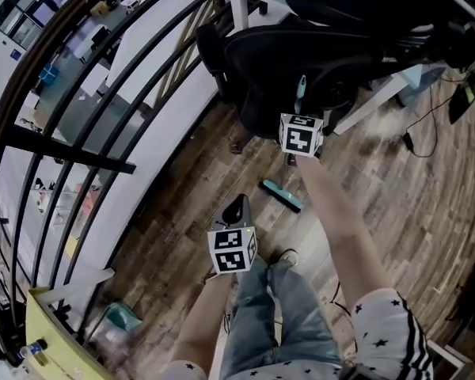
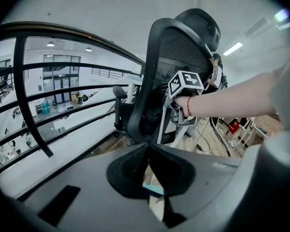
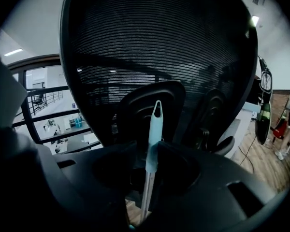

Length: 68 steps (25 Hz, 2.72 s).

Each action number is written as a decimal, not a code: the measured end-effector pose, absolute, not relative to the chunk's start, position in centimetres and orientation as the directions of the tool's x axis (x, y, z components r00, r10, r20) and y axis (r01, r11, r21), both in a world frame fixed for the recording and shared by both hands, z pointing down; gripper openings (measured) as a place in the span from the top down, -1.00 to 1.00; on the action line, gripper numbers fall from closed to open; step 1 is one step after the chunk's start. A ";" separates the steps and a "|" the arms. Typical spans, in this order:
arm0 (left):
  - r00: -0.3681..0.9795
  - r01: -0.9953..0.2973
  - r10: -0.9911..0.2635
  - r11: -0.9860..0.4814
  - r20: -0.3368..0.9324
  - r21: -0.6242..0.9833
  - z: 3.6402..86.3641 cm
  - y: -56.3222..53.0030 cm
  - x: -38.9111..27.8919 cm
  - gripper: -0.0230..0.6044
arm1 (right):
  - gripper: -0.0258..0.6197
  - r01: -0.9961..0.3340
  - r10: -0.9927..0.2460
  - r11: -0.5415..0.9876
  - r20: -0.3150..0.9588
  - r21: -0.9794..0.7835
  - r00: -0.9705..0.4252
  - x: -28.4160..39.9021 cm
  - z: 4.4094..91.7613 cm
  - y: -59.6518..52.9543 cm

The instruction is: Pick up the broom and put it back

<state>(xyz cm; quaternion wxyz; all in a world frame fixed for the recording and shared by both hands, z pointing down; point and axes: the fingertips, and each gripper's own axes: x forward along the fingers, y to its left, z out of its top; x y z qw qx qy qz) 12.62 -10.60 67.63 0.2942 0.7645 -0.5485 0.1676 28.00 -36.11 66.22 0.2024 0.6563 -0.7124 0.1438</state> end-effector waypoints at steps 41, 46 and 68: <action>0.365 -0.929 -0.728 -0.241 0.581 0.281 67.2 -9.2 12.5 0.89 | 0.69 -0.994 -0.888 0.101 0.455 0.047 -0.069 28.4 63.1 -36.7; 0.374 -0.926 -0.732 -0.255 0.570 0.279 65.6 -8.9 12.9 0.89 | 0.69 -0.994 -0.891 0.103 0.448 0.026 -0.080 28.1 62.2 -34.5; 0.370 -0.927 -0.772 -0.264 0.518 0.268 55.7 -8.8 12.3 0.89 | 0.69 -0.984 -0.924 0.177 0.349 0.022 -0.158 28.1 54.0 -24.5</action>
